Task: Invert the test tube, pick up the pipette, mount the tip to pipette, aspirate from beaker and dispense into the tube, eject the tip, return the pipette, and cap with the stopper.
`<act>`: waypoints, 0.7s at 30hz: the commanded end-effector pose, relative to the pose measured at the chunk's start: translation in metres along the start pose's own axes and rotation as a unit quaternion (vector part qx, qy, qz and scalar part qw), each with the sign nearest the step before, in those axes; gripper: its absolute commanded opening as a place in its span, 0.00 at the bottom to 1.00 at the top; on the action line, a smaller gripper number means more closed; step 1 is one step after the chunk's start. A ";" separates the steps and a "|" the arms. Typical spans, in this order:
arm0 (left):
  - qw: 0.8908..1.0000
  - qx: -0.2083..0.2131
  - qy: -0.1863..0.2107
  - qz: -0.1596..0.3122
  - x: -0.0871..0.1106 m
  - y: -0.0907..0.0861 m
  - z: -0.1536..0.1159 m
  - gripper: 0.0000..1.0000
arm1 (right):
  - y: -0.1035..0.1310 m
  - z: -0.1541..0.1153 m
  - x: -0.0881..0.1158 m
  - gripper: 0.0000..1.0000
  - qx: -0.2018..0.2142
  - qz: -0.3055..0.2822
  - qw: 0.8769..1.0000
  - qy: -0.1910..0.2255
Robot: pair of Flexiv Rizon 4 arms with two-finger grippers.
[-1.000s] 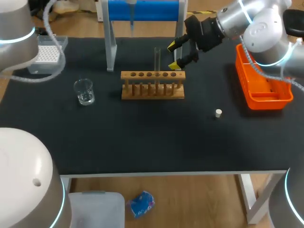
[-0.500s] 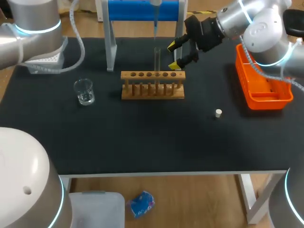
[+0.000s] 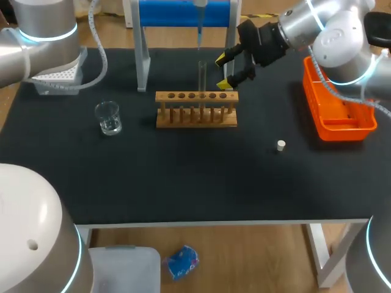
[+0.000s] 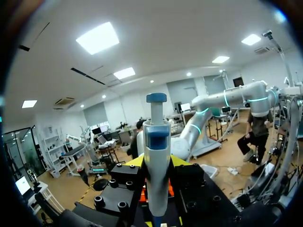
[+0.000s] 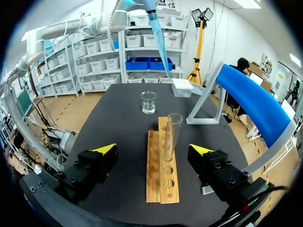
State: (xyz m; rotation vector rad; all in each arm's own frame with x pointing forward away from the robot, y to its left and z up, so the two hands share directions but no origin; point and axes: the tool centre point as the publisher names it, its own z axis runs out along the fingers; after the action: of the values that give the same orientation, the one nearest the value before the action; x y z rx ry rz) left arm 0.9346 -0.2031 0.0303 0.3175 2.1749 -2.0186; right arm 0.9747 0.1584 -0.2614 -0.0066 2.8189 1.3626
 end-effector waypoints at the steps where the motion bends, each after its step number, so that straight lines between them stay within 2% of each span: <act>1: 1.000 0.008 0.003 -0.020 -0.008 0.002 -0.003 0.00 | 0.000 0.000 0.000 1.00 0.001 0.000 1.000 0.001; 8: 0.997 0.021 0.009 -0.070 -0.019 0.012 -0.005 0.00 | 0.000 0.000 0.000 1.00 0.001 0.000 1.000 0.001; 21: 0.993 0.029 0.016 -0.110 -0.035 0.023 0.003 0.00 | 0.000 0.000 0.000 1.00 0.001 0.000 1.000 0.001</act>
State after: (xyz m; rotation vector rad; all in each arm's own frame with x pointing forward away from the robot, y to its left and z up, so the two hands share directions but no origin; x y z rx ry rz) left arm 0.9667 -0.2053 0.0163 0.1044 2.2497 -2.2017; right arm 0.9747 0.1584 -0.2615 -0.0066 2.8189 1.3628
